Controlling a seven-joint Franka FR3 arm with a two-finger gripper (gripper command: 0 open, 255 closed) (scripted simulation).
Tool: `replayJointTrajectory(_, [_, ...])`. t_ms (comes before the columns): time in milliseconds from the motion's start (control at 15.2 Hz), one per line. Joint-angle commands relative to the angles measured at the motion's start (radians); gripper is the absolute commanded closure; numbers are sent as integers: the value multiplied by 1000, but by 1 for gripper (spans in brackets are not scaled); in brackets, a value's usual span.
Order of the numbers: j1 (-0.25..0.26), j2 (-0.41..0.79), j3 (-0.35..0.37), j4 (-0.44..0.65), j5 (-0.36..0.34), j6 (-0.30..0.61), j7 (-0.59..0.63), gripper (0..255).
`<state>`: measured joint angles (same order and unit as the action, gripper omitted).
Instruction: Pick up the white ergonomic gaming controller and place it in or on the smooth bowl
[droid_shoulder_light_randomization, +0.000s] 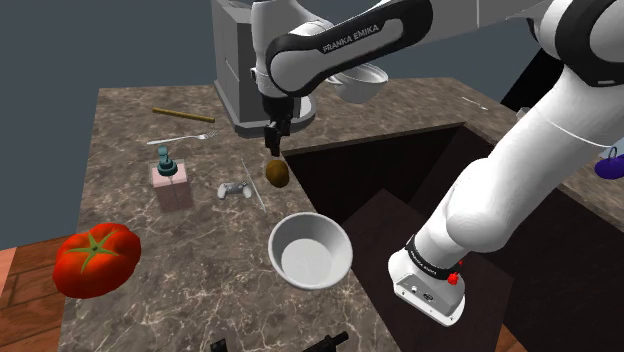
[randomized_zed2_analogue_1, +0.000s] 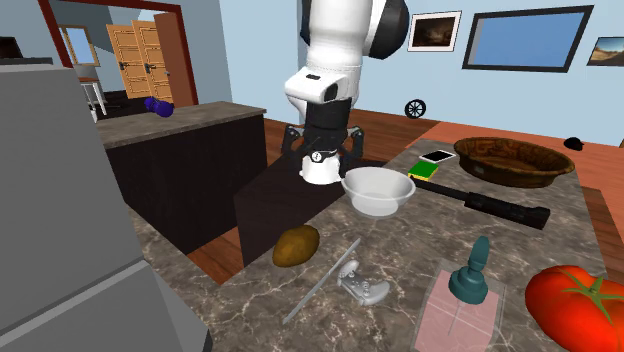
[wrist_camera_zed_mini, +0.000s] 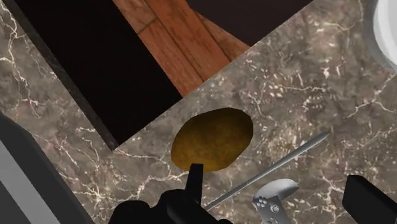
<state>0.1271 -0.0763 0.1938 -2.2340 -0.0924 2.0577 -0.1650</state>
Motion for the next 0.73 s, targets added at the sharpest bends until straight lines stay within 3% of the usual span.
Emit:
replayJointTrajectory(0, [15, 68, 17, 37, -16, 18, -10, 0])
replayJointTrajectory(660, [109, 407, 80, 247, -130, 71, -49, 0])
